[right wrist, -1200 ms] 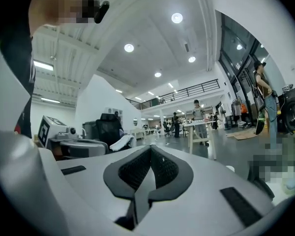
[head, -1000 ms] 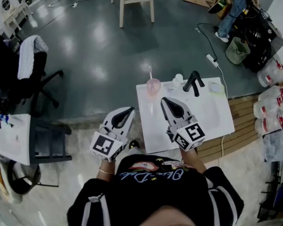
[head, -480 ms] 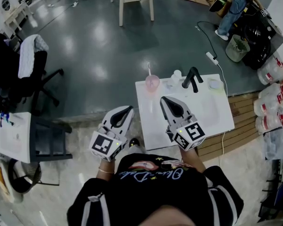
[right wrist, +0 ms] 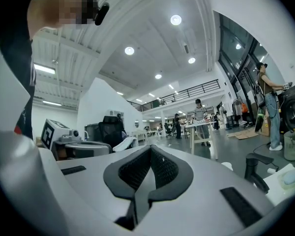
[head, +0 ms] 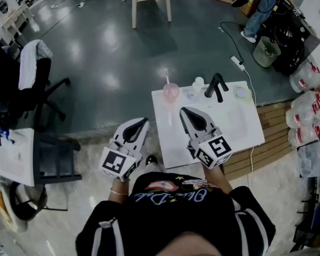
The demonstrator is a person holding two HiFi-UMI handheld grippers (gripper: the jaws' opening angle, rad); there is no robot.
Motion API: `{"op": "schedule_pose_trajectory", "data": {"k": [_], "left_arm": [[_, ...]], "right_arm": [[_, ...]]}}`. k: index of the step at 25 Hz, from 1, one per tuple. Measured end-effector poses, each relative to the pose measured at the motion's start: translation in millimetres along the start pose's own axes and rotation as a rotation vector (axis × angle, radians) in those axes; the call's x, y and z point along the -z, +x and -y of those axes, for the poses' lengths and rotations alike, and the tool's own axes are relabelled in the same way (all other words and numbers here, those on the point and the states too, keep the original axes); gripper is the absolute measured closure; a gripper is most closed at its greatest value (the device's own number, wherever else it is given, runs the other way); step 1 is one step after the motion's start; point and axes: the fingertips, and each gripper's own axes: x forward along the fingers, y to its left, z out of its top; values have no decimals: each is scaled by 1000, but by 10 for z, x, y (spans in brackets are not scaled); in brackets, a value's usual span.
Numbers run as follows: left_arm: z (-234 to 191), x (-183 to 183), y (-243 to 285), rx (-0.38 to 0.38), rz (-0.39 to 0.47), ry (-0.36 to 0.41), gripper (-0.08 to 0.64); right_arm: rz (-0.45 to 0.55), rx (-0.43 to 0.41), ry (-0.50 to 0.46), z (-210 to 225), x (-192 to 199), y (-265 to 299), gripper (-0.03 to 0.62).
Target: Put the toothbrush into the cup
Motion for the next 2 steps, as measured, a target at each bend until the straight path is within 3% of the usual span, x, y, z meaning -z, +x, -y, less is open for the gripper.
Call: {"op": "schedule_pose_trajectory", "data": {"k": [2], "left_arm": [[-14, -1, 2, 2, -1, 1, 560]], "right_arm": [[0, 1, 0, -2, -4, 14, 594]]}}
